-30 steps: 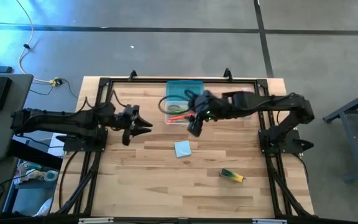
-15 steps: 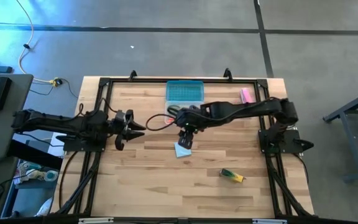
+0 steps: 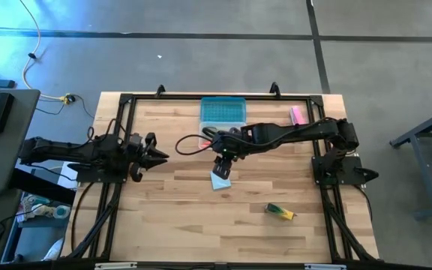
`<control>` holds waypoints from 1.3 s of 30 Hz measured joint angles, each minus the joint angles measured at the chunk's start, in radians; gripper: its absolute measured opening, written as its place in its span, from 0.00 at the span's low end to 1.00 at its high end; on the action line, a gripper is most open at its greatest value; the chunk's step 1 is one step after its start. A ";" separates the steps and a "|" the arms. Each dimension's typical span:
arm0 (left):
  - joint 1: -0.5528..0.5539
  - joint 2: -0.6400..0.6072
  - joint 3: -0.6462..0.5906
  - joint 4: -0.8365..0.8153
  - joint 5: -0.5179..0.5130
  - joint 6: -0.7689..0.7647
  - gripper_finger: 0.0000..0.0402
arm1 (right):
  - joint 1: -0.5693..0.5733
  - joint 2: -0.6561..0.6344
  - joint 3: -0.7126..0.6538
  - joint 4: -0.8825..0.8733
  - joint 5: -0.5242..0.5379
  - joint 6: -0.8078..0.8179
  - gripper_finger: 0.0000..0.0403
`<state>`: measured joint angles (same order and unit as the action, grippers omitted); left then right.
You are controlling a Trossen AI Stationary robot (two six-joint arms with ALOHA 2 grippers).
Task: Pack school essentials
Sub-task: Put the blue sticky note into the supply box
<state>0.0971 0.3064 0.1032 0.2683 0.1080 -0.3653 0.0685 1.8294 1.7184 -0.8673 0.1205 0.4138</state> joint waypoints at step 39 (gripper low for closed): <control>0.000 -0.210 -0.001 -0.378 -0.102 0.201 0.01 | 0.000 0.008 0.000 -0.028 -0.070 -0.250 0.52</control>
<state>0.0973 0.0959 0.1020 -0.1095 0.0063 -0.1642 0.0681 1.8375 1.7187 -0.8951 0.0506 0.1637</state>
